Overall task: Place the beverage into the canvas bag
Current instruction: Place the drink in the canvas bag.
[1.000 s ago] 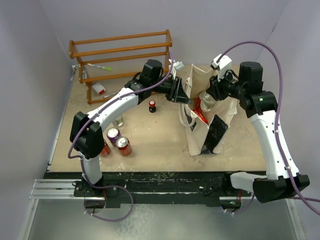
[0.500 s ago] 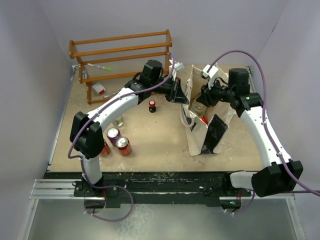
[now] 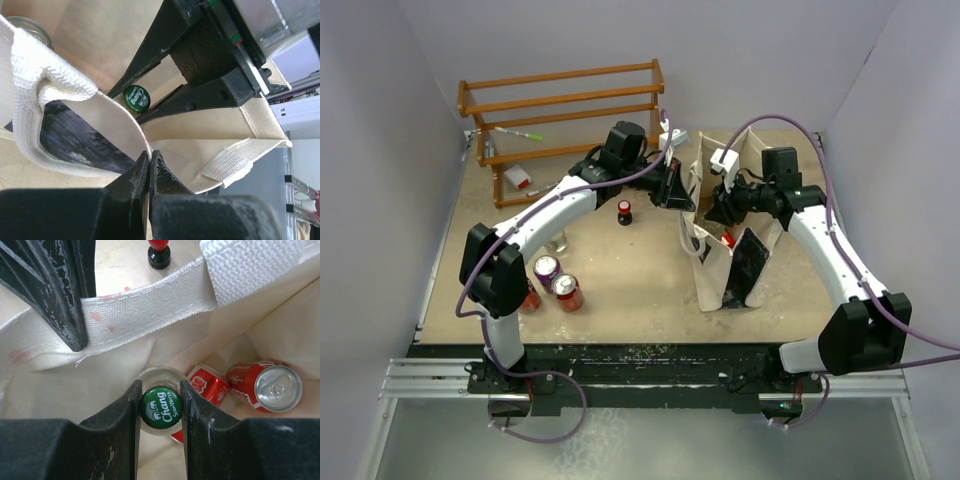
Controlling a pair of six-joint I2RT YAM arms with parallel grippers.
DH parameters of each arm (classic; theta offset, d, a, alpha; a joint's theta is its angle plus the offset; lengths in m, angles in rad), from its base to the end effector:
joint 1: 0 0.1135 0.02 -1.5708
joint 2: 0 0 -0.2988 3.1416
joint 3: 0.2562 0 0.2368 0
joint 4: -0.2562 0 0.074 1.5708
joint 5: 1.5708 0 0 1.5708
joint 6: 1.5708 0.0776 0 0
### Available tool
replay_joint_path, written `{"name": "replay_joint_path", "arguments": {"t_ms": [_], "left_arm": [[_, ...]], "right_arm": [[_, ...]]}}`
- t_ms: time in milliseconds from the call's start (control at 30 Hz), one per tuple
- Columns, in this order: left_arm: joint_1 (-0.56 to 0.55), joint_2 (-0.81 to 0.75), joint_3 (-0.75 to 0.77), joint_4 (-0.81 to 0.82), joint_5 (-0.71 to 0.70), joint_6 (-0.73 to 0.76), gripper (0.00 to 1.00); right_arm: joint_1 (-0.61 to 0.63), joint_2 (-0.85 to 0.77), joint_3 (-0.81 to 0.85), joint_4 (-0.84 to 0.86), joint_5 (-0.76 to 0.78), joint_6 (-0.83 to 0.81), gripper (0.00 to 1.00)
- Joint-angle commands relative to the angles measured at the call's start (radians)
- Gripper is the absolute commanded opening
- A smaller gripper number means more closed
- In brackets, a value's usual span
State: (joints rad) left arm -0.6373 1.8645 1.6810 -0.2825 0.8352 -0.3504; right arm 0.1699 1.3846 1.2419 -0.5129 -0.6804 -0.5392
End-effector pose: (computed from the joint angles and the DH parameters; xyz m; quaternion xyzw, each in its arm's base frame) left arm 0.3317 -0.3172 0.3601 0.3219 0.7397 -0.5314 0.2587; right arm 0.2938 0.0999 0.3521 -0.4318 0.7419 0.2178 0.4644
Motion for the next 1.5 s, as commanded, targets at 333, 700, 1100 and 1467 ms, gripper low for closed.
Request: {"name": "replay_joint_path", "arguments": {"t_ms": [333, 700, 1100, 1467], "left_arm": [[-0.006, -0.005, 0.02, -0.027, -0.003, 0.065, 0.0], [-0.006, -0.009, 0.027, -0.034, -0.006, 0.078, 0.0], [-0.006, -0.011, 0.034, -0.044, -0.01, 0.088, 0.0], [-0.006, -0.021, 0.028, -0.047, -0.012, 0.088, 0.0]], "right_arm": [[0.013, -0.021, -0.075, 0.282, -0.033, 0.039, 0.0], [0.028, -0.02, -0.091, 0.231, -0.095, 0.058, 0.0], [0.03, -0.061, -0.004, 0.04, -0.201, 0.047, 0.0], [0.031, -0.028, -0.073, 0.141, -0.139, 0.047, 0.0]]}}
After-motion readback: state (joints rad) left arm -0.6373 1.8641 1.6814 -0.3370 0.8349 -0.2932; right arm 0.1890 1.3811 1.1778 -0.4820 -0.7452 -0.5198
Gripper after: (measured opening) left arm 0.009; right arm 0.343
